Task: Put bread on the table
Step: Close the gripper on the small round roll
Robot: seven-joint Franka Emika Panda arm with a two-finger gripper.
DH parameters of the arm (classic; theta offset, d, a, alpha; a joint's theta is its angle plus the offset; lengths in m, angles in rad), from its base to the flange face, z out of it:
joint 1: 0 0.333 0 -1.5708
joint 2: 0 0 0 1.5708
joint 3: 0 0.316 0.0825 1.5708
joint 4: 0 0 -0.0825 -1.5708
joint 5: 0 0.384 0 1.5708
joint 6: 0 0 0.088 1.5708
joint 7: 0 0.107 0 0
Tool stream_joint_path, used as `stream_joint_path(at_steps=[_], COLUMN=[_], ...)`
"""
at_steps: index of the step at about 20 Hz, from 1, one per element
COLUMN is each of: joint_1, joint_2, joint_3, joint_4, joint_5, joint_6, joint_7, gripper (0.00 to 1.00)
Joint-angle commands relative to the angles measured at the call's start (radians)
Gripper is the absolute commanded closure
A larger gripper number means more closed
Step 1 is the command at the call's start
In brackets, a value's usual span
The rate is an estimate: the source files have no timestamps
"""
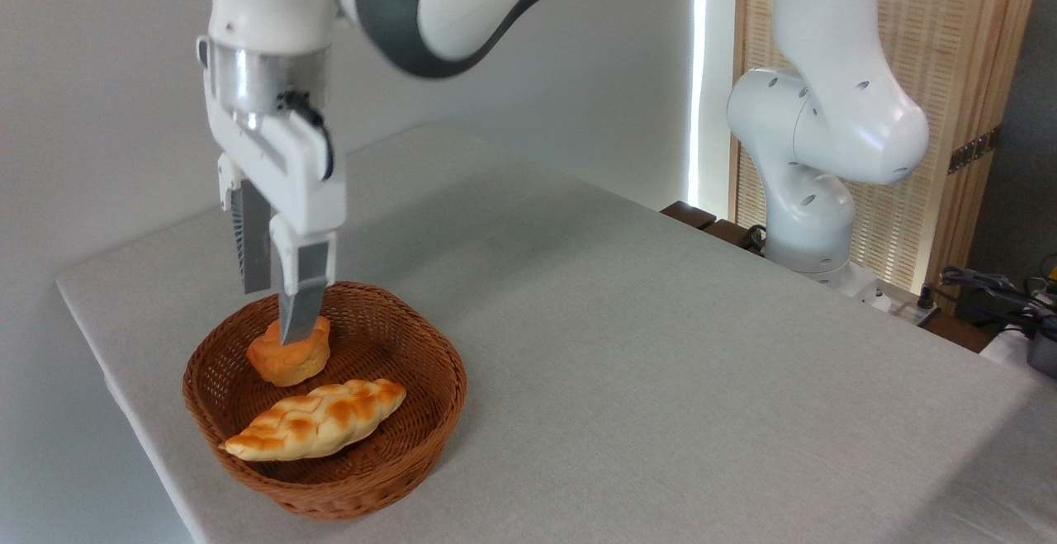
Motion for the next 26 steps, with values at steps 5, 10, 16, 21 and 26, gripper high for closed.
stream_joint_path(at_steps=[5, 10, 16, 21, 26], joint_1=[0.004, 0.006, 0.006, 0.007, 0.007], joint_2=[0.068, 0.103, 0.126, 0.127, 0.127], joint_3=[-0.077, -0.129, -0.155, -0.155, -0.155], joint_4=[-0.03, -0.054, -0.097, -0.111, -0.111], joint_5=[-0.02, -0.02, 0.029, 0.029, 0.031], joint_6=[0.048, 0.048, 0.101, 0.138, 0.138], joint_7=[0.004, -0.01, -0.005, 0.001, 0.016], gripper=[0.0, 0.0, 0.03, 0.76, 0.91])
